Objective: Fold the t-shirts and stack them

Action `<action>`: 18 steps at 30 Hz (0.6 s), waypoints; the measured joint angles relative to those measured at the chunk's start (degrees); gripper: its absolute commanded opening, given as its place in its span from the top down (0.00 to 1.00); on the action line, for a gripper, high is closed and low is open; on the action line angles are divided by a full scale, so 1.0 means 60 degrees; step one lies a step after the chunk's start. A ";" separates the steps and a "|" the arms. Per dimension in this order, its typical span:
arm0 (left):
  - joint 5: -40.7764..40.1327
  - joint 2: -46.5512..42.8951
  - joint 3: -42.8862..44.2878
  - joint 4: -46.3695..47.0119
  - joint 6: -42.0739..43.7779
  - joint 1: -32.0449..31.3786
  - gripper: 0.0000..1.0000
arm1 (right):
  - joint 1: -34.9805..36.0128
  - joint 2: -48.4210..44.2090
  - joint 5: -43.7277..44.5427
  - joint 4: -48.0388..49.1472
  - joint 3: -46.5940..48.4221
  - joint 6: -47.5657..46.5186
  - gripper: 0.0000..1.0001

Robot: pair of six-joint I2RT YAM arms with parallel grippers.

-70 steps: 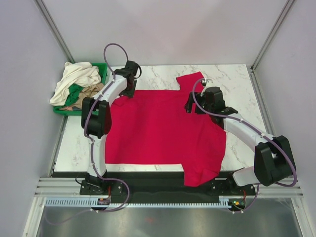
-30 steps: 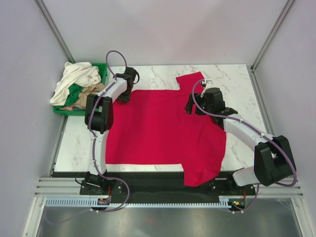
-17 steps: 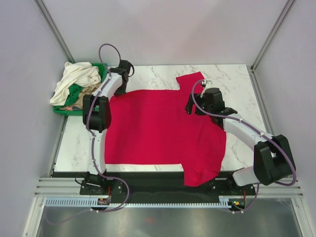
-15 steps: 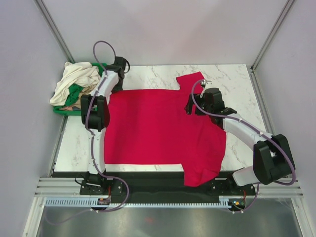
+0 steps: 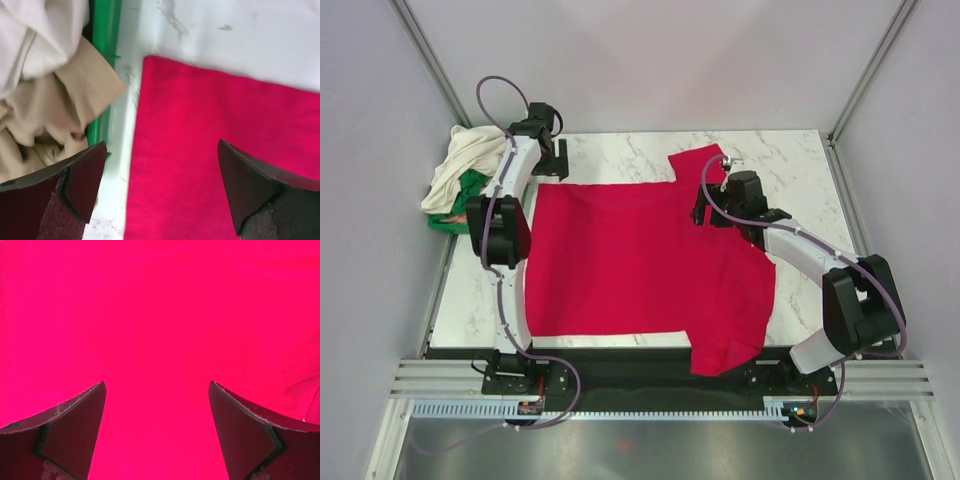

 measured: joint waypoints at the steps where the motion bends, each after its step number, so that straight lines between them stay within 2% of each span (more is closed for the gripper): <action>1: 0.0178 -0.0437 -0.0426 0.0044 -0.0146 -0.0113 0.00 | 0.0000 0.0135 0.0029 -0.0022 0.0178 0.0026 0.09; 6: 0.0685 -0.3337 -0.3639 0.0911 -0.0761 -0.0765 0.00 | -0.0004 0.1122 0.0346 -0.0237 0.1392 0.0157 0.08; 10: 0.1137 -0.4911 -0.5971 0.1902 -0.1242 -0.1093 0.00 | -0.0131 0.2153 0.0820 -0.0543 0.2535 0.0222 0.07; 14: 0.1508 -0.5133 -0.7654 0.2586 -0.1665 -0.1013 0.00 | -0.0605 0.3402 0.1333 -0.0958 0.3767 0.0521 0.08; 18: 0.1836 -0.4492 -0.8116 0.3013 -0.1931 -0.0954 0.00 | -0.1231 0.4459 0.1625 -0.1333 0.4499 0.0841 0.08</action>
